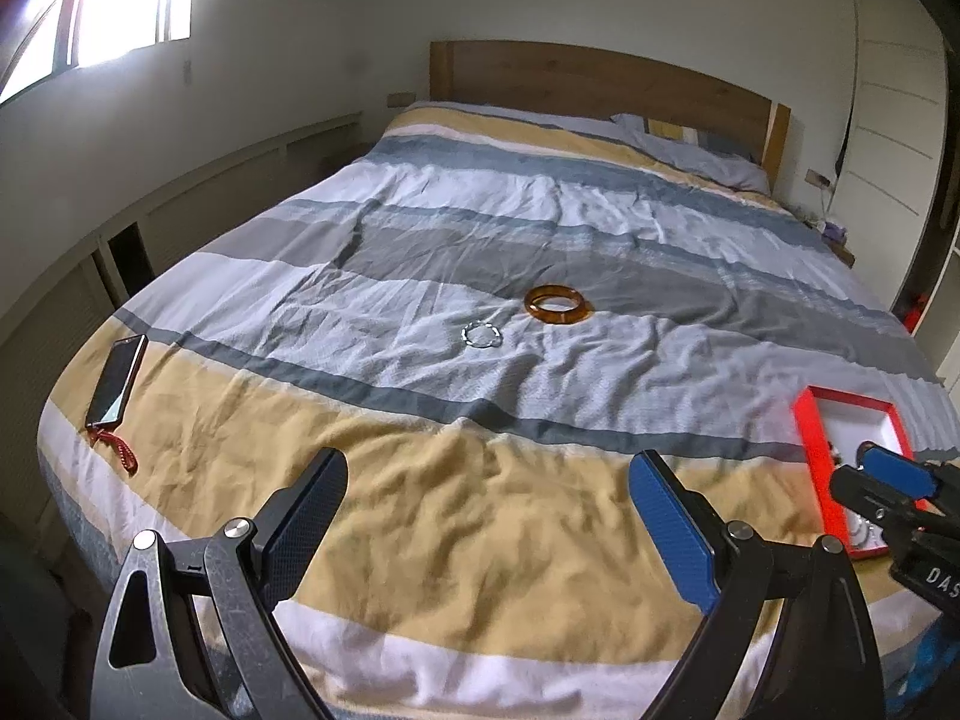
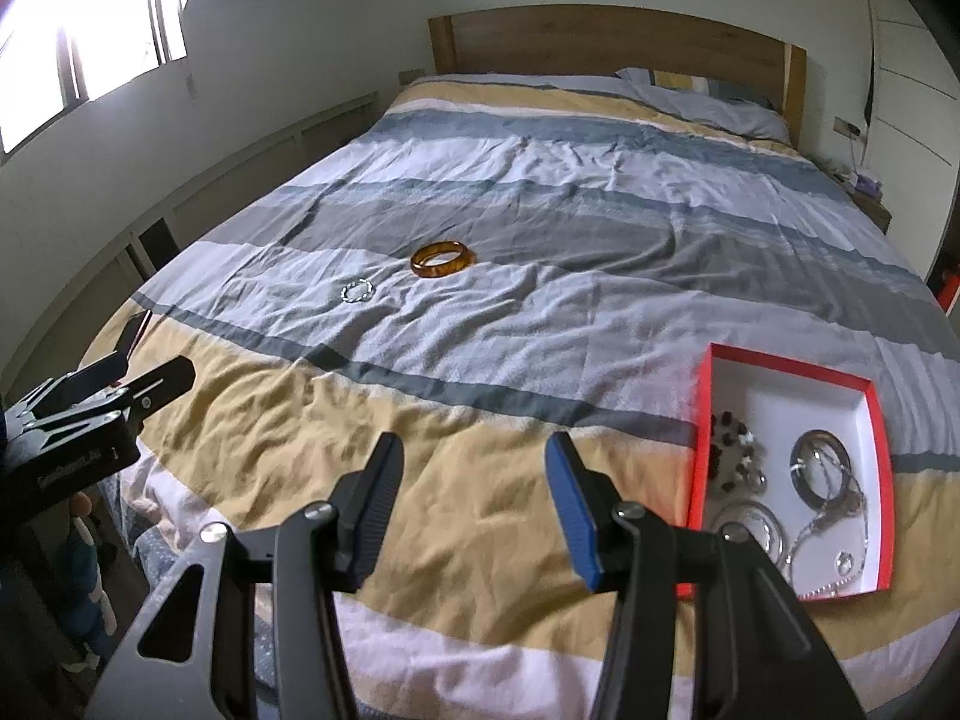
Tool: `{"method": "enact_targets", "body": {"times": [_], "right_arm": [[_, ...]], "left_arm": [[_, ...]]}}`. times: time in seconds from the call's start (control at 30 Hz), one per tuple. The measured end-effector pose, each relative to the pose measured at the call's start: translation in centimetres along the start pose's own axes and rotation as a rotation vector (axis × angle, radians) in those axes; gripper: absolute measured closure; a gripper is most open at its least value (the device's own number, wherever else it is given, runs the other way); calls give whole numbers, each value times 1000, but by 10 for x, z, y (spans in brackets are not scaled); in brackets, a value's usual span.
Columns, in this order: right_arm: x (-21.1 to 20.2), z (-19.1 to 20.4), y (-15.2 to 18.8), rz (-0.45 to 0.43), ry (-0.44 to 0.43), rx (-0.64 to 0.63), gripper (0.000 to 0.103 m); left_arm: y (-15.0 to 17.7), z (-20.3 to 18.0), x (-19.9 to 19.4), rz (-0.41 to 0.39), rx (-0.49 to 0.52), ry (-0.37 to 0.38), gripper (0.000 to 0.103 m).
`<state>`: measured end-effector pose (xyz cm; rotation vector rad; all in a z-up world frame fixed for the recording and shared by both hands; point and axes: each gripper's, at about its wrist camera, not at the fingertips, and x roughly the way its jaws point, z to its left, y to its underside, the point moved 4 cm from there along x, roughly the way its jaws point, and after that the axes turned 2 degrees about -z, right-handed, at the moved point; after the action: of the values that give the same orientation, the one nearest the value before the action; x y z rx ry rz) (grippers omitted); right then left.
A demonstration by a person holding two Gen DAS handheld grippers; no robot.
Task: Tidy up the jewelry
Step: 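Withdraw both tools toward the amber bangle and twisted hoop, then grasp the twisted silver hoop with the left tool while the right tool grasps the amber bangle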
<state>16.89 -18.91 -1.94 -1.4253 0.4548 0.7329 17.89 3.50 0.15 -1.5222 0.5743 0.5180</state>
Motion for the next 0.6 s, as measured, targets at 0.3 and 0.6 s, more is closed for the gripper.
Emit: {"method": "enact_targets", "body": {"times": [0.3, 0.6], "right_arm": [[37, -3, -16, 24, -12, -1, 56], [82, 3, -35, 48, -47, -17, 56]], "left_arm": [[-9, 11, 40, 14, 27, -38, 9], [-18, 24, 81, 53, 43, -87, 9]]}}
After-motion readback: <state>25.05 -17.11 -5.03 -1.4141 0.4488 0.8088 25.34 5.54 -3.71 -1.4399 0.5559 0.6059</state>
